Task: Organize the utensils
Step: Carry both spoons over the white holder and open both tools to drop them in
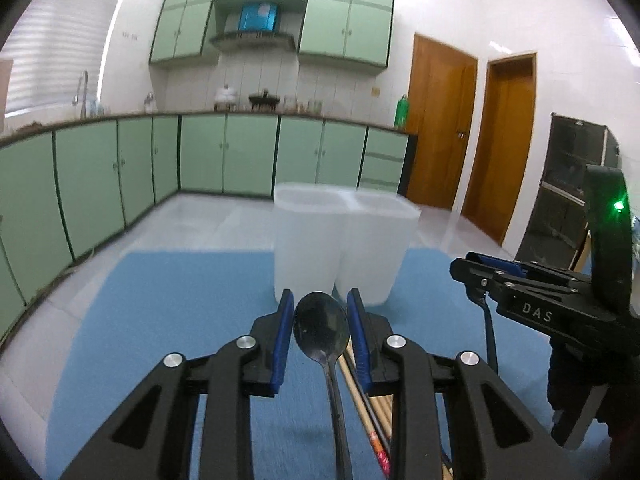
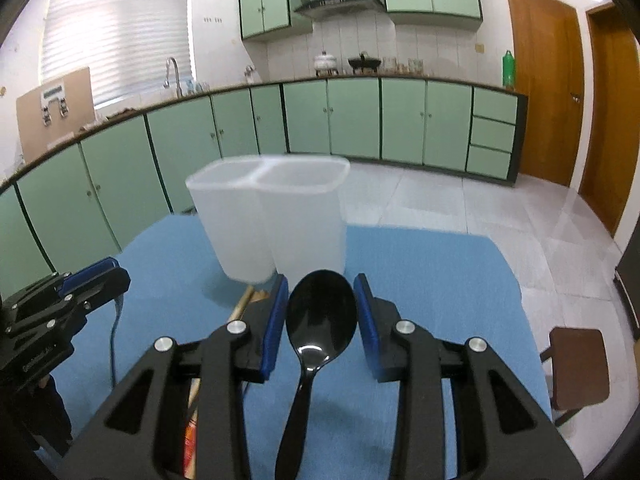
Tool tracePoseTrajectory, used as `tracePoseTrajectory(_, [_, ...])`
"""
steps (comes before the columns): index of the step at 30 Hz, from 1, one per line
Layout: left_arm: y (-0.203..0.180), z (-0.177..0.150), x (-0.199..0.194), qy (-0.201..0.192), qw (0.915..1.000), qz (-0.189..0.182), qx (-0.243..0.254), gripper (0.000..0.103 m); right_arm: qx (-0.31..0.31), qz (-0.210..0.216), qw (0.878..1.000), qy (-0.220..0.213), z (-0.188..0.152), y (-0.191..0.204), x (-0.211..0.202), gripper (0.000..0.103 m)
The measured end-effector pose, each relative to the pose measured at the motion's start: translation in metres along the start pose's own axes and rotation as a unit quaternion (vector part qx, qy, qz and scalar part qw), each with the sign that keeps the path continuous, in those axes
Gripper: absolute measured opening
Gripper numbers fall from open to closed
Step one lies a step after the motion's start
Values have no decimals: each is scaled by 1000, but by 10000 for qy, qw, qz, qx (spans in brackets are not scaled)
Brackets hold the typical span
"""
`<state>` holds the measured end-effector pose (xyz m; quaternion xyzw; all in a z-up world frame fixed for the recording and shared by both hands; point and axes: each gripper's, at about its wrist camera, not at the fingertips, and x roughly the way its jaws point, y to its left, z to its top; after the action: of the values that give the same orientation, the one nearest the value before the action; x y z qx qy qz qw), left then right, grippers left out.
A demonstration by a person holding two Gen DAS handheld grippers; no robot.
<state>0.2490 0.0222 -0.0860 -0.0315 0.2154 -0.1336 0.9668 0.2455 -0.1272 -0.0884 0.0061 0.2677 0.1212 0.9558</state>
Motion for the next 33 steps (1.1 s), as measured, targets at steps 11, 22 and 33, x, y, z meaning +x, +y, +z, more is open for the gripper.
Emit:
tracePoseTrajectory(11, [2, 58, -38, -1218, 9921, -256, -132, 27, 227, 457, 9937, -994, 66, -15, -16, 32])
tracePoseTrajectory(22, [-4, 147, 7, -1850, 9823, -197, 225, 27, 335, 137, 9856, -1650, 142, -30, 35, 32])
tracePoseTrajectory(33, [7, 136, 84, -1160, 9931, -25, 167, 27, 362, -33, 9927, -1153, 131, -40, 97, 34])
